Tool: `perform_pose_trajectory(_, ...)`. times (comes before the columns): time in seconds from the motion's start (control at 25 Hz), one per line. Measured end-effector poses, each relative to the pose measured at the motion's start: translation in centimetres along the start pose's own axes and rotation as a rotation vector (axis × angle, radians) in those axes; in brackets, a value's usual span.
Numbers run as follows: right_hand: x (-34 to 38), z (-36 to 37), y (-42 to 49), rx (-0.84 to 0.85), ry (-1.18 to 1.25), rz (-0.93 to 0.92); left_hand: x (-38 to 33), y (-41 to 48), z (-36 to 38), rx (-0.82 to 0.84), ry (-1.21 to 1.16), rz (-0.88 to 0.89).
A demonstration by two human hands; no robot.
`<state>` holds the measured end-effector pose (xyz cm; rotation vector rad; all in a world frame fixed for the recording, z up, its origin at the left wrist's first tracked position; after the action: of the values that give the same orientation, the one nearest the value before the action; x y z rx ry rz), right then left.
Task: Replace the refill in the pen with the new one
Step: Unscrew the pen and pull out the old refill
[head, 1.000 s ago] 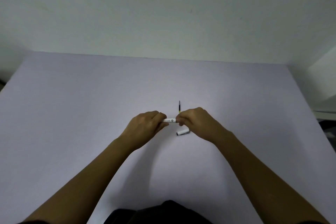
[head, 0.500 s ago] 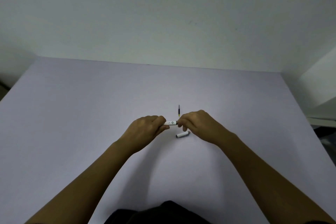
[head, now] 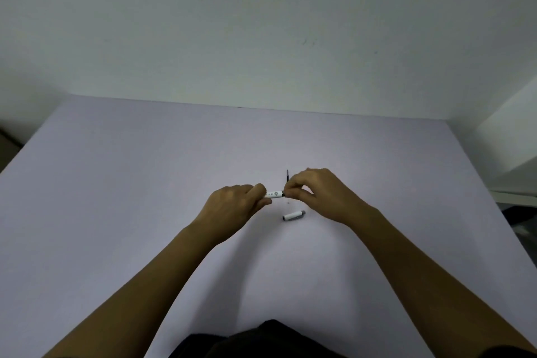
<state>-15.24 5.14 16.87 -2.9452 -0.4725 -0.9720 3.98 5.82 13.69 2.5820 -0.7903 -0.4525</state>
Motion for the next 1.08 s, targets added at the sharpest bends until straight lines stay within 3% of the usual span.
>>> perform_pose_trajectory(0.28,-0.06,0.07,-0.52,0.087,0.036,0.067,-0.26,0.09,-0.57,-0.049,0.062,0.064)
perform_pose_trajectory(0.52,0.4,-0.66,-0.68,-0.029,0.107,-0.006,-0.7,0.21,-0.5,-0.035,0.05,0.062)
perform_pose_trajectory(0.72,0.26,-0.11,-0.81,0.048,-0.024,0.047,-0.49,0.11,-0.68,-0.041,0.029,0.047)
perform_pose_trajectory(0.92,0.44,-0.72,-0.81,-0.047,0.095,-0.024,-0.37,-0.17,-0.24,-0.073,-0.041,0.019)
perform_pose_trajectory(1.08,0.45,-0.74,-0.81,0.014,0.077,0.1,-0.22,-0.18,-0.53,-0.093,-0.069,0.008)
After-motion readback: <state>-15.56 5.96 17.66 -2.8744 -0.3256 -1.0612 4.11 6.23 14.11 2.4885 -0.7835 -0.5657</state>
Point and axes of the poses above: each hand's wrist, its own y-axis towards the middle knuckle, its own z-axis out of the palm, x = y × z, the point moved 2 cm from there along y, towards the middle knuckle, and after that the axes turned 13 degrees about -x, right-handed, at the moved point
